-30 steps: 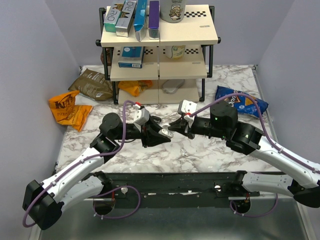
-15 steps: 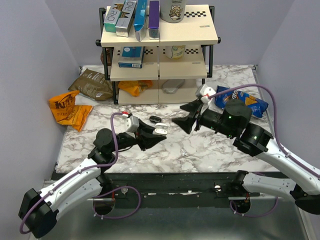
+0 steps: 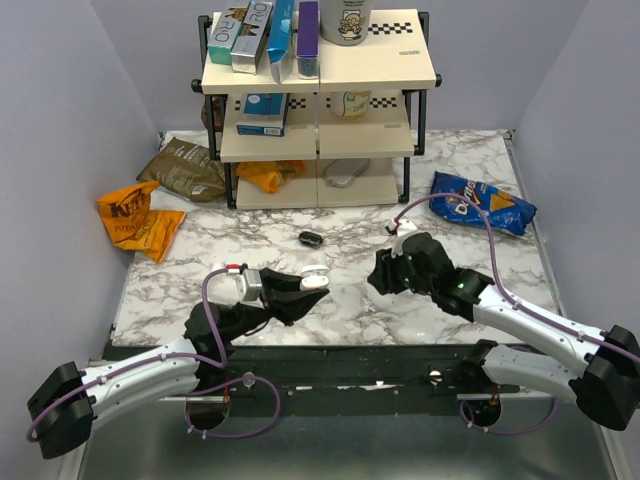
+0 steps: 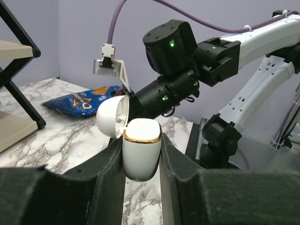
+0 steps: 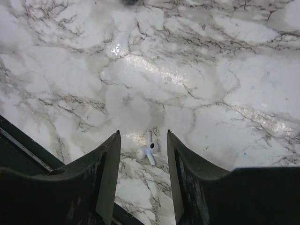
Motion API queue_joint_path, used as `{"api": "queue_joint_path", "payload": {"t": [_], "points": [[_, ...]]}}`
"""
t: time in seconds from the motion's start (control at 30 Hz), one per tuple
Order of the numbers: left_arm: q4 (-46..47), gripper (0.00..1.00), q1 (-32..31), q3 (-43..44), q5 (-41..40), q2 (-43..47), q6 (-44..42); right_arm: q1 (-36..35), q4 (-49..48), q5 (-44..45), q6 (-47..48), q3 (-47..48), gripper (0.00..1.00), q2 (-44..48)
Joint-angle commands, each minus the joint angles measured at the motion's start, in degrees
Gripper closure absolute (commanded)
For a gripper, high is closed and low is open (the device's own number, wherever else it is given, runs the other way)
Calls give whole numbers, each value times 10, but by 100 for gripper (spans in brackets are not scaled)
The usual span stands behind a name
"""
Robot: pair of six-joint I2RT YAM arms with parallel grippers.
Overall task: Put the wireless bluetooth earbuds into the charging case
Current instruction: Adjust the earbud at the center of the board.
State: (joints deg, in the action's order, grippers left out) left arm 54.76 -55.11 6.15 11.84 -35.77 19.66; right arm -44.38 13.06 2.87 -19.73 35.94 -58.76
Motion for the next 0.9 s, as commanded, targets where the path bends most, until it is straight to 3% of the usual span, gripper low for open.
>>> {"api": "queue_joint_path", "payload": {"t": [0.0,0.27,0.87], "points": [[38,100,-26,-3,-63,16,-19,2,-20,-23,-29,-17,49,-23],[-25,100,-51,6,-87,53,-35,-6,-53,-64,-52,-53,50,-89],[-72,100,-69,1,-106,83,-45,-8,-59,-39,-67,-58,57,-137]]}}
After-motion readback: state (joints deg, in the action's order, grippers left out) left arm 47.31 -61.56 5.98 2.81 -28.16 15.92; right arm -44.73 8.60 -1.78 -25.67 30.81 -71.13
